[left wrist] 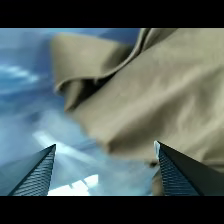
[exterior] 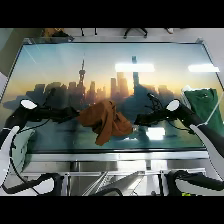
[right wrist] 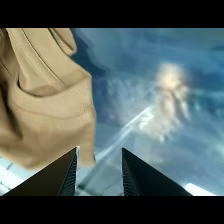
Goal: Fold the shirts.
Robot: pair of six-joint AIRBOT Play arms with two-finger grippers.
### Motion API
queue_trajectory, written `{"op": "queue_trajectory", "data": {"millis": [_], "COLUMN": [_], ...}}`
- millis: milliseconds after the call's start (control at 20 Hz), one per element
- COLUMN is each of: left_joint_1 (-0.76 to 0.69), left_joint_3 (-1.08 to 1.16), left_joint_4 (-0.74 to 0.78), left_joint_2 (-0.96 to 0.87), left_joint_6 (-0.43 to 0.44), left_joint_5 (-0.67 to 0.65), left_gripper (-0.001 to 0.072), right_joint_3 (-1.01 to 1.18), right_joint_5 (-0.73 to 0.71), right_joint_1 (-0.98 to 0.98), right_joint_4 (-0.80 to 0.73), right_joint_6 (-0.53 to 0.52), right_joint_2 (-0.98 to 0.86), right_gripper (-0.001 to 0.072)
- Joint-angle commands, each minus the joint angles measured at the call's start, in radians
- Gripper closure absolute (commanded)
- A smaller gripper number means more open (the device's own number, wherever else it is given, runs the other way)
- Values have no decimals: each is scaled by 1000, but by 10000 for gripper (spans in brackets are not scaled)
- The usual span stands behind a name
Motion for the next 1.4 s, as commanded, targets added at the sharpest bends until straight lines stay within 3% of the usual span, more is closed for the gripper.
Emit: {"op": "queue_trajectory", "data": {"millis": [0,50,100,150,300,350,500,550,600,650,700,900,1100,1350], "left_joint_1": [-2,-18,-37,-53,-77,-76,-60,-53,-44,-34,-22,41,110,117], "left_joint_3": [-39,-16,7,32,91,105,135,145,154,166,180,278,533,861], "left_joint_4": [-208,-209,-208,-207,-207,-206,-199,-200,-199,-200,-200,-198,-198,-198], "left_joint_2": [-117,-153,-180,-204,-241,-249,-250,-250,-250,-249,-247,-113,108,313], "left_joint_6": [144,144,143,143,134,132,132,132,131,130,121,78,-31,-88], "left_joint_5": [89,85,81,75,51,29,-25,-43,-60,-83,-112,-245,-393,-428], "left_gripper": [14,15,88,245,356,678,696,696,697,698,699,700,700,700], "right_joint_3": [0,0,0,0,0,0,0,0,0,2,8,120,389,706], "right_joint_5": [-45,-50,-52,-61,-69,-68,-61,-50,-27,2,31,105,126,122], "right_joint_1": [23,26,26,29,33,33,39,39,39,39,39,-43,-216,-247], "right_joint_4": [68,77,90,101,117,137,274,335,378,410,415,416,456,437], "right_joint_6": [-45,-46,-47,-48,-49,-64,-172,-209,-256,-293,-303,-306,-303,-344], "right_joint_2": [-65,-74,-80,-87,-117,-132,-175,-185,-185,-182,-177,-63,124,290], "right_gripper": [386,385,368,294,283,283,284,317,508,630,690,691,692,692]}}
